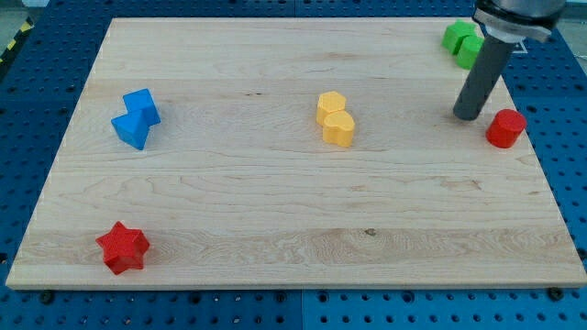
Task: Bring the red circle at the bottom center of the board
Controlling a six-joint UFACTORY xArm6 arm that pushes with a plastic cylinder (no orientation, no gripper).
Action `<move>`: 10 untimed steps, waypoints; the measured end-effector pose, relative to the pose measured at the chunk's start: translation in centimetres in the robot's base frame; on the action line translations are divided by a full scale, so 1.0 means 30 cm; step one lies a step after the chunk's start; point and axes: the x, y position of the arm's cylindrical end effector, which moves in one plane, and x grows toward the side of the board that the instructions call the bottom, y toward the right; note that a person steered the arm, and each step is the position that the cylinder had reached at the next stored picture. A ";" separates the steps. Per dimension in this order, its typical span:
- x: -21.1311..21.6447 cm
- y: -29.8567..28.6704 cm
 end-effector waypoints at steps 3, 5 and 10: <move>0.267 0.037; 0.226 -0.019; 0.445 -0.182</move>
